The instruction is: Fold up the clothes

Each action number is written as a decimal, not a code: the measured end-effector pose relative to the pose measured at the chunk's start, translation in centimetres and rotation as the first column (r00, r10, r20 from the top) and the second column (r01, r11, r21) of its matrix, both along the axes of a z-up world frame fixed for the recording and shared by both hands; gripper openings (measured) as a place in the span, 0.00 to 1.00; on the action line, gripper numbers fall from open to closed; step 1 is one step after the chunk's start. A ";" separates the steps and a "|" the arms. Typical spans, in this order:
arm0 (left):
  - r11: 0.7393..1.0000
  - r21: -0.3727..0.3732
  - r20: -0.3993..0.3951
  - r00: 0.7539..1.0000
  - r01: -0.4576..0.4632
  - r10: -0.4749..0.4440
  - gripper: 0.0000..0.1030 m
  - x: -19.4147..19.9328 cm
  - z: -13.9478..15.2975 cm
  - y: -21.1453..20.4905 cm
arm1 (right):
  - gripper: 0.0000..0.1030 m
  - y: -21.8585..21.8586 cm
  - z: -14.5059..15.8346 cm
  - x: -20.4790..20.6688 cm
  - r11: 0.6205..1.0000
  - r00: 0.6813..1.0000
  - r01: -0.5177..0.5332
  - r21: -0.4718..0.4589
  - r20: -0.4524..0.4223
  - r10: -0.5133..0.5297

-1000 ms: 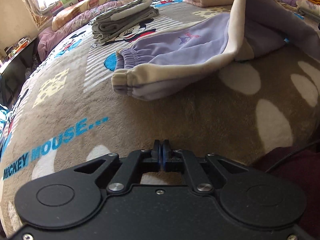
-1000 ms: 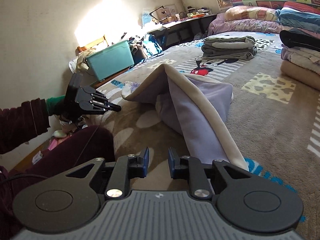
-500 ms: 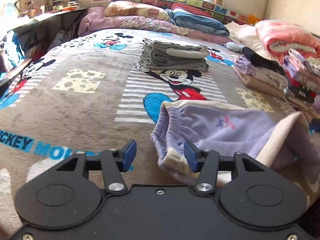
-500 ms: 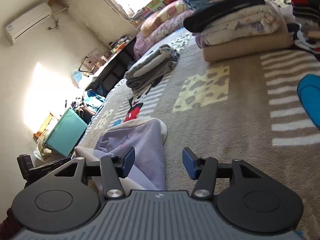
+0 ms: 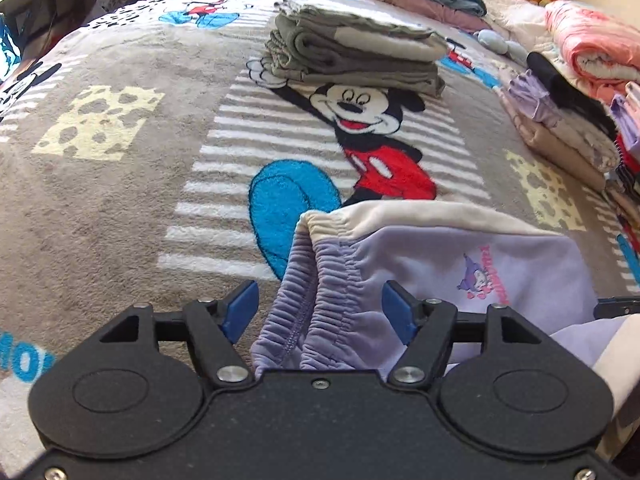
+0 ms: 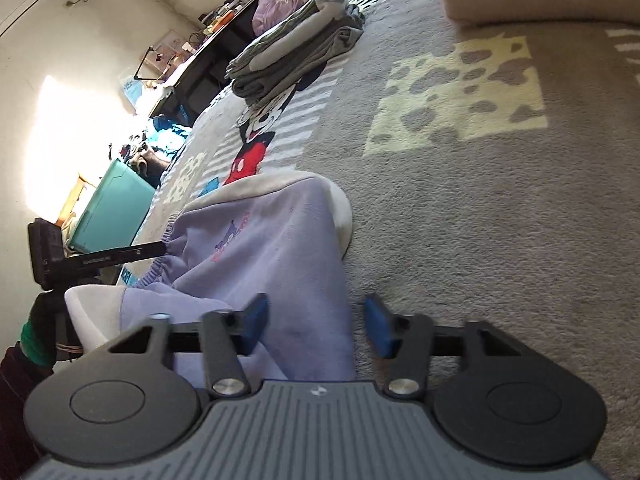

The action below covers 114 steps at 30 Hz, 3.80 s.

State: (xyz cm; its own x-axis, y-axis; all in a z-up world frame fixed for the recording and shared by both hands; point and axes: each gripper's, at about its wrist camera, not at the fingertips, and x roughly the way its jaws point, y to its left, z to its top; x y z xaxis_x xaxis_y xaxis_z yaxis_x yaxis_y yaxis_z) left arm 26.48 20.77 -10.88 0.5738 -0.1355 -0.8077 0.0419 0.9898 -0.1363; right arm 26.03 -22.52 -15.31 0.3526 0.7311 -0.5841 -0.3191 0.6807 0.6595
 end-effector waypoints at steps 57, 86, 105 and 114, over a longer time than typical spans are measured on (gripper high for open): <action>0.955 -0.288 0.237 0.961 -0.068 0.140 0.09 -11.4 -1.6 5.2 | 0.15 24.0 2.0 -17.8 0.521 0.552 -0.091 -0.849 0.392 0.736; 0.942 -0.319 0.195 0.965 -0.106 0.175 0.10 -11.4 -3.0 5.6 | 0.18 9.6 1.8 -5.7 1.000 0.999 -0.011 -0.016 0.050 0.012; 0.949 -0.292 0.181 0.967 -0.121 0.179 0.10 -11.1 -3.0 4.9 | 0.11 -0.9 6.2 -5.9 0.970 0.951 0.241 0.038 0.190 -0.244; 0.949 -0.285 0.163 0.969 -0.136 0.188 0.10 -11.2 -2.9 4.7 | 0.37 7.6 2.4 -4.8 0.999 0.997 0.016 -0.031 0.073 -0.013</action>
